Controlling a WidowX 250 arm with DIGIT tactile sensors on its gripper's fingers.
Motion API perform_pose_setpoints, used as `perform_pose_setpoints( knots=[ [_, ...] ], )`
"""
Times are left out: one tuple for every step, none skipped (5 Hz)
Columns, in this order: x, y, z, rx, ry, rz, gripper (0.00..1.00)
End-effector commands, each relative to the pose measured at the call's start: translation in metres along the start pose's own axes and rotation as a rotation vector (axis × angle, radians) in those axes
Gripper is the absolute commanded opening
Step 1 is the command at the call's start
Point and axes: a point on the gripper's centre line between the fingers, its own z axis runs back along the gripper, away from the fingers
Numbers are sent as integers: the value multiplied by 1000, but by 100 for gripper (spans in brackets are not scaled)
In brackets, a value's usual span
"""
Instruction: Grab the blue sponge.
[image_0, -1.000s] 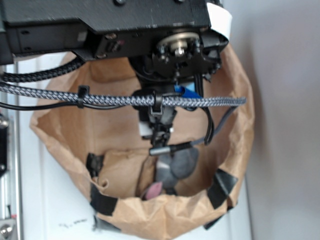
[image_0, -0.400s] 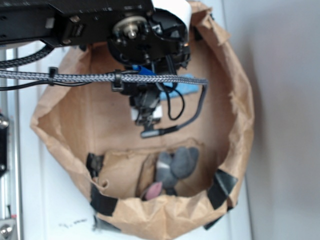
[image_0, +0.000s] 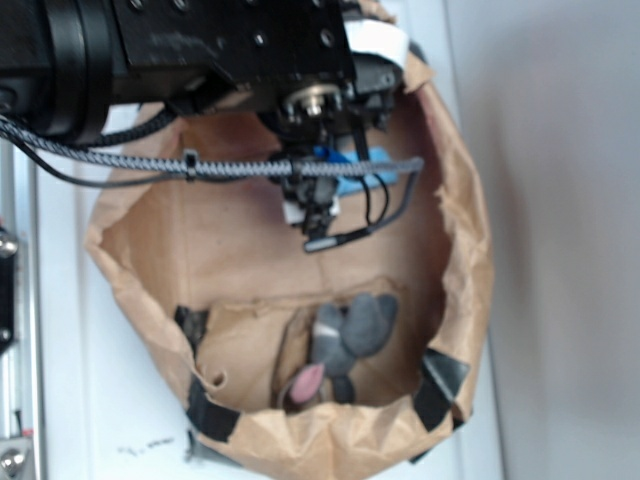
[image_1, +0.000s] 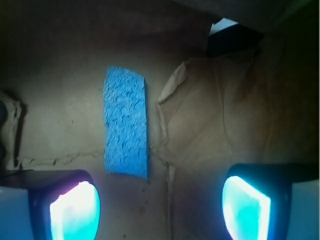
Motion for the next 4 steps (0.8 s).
perform_pose_setpoints(
  knots=[
    [14, -2, -9, 28, -26, 0, 100],
    [9, -11, -2, -22, -16, -24, 100],
    [12, -14, 8, -57, -8, -3, 100],
    [14, -16, 6, -52, -5, 14, 100]
  ],
)
